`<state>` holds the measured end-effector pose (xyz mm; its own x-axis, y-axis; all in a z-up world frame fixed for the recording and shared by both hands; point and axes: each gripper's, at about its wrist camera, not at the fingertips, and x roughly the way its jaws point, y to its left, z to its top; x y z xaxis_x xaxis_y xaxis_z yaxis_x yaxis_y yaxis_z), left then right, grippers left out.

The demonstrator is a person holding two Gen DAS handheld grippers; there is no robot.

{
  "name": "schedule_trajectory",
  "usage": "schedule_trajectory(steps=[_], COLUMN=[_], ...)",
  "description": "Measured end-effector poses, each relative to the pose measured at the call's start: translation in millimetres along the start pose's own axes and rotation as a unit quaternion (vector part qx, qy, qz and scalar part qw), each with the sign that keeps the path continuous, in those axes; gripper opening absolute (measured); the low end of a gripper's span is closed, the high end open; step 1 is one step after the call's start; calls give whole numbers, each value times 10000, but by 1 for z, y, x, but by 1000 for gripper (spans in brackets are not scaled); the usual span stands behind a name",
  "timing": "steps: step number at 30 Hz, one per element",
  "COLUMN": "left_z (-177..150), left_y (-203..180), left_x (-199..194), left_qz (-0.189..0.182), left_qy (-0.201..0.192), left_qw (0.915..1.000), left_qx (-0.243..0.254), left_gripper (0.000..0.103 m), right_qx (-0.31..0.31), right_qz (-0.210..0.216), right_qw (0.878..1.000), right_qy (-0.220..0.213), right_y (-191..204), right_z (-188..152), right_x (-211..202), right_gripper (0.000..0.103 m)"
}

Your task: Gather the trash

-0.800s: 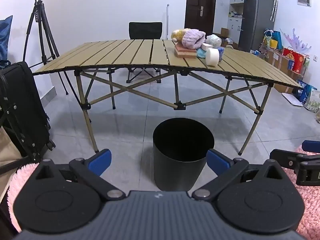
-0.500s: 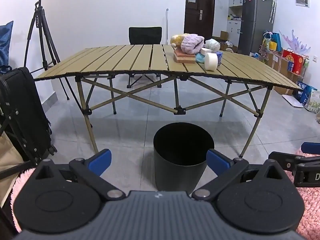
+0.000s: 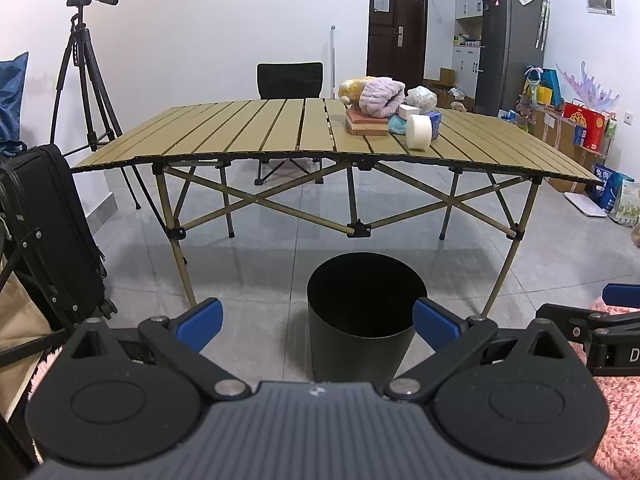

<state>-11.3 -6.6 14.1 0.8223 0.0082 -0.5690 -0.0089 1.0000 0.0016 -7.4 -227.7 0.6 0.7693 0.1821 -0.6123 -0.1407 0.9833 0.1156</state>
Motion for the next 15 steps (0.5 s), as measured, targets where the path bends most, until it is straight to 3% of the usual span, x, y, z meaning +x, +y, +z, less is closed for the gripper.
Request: schedule_trajectory(steps=[15], left_z=[1], left_y=[0], left_x=[-5], left_qz=[1], left_qy=[-69], left_qw=[10000], left_qx=[29], left_gripper=[103], right_qx=[-11], right_qz=[-11], right_qw=[10000], right_qy=[-68], right_y=[-1], right_z=[-4], right_x=[-6], right_gripper=[103])
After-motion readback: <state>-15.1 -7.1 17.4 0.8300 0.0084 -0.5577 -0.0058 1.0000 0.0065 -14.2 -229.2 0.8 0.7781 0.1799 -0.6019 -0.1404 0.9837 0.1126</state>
